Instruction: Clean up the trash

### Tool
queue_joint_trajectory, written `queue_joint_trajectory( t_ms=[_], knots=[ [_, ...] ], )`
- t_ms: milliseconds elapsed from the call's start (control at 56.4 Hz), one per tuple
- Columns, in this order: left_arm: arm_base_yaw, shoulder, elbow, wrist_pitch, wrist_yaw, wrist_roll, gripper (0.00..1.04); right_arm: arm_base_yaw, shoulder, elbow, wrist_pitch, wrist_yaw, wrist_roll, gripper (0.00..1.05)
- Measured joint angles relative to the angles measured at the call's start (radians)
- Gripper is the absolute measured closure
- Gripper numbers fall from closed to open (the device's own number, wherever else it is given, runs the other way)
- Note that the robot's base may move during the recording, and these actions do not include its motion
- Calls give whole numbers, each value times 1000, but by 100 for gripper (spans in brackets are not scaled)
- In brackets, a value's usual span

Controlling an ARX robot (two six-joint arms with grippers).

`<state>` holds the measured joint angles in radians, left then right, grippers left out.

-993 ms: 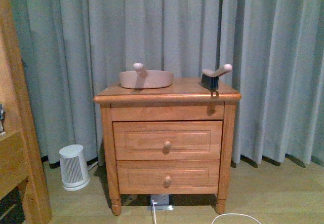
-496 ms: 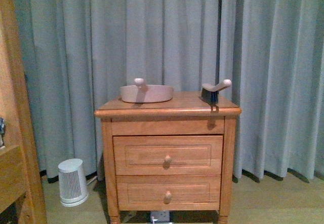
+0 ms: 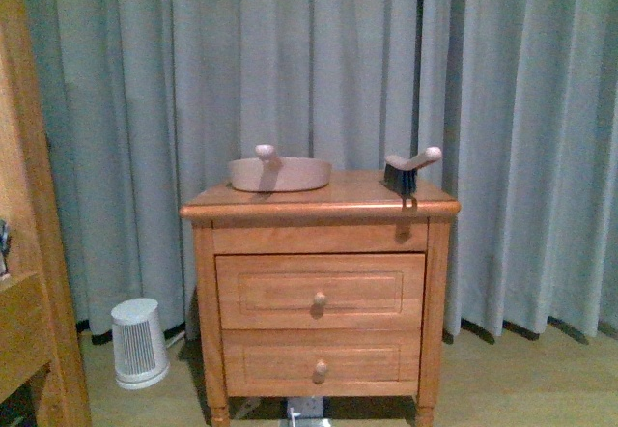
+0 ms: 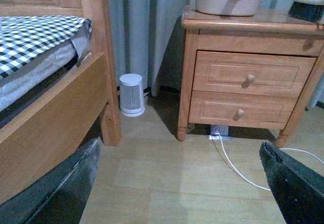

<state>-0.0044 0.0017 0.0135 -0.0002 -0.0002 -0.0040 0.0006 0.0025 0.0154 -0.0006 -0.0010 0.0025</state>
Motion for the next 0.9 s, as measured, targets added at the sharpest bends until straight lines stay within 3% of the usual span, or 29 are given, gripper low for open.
queue_joint_trajectory(
  t_ms=[904],
  knots=[
    [0, 0, 0, 0, 0, 0, 8, 0, 0, 0, 0, 0, 0, 7]
  ],
)
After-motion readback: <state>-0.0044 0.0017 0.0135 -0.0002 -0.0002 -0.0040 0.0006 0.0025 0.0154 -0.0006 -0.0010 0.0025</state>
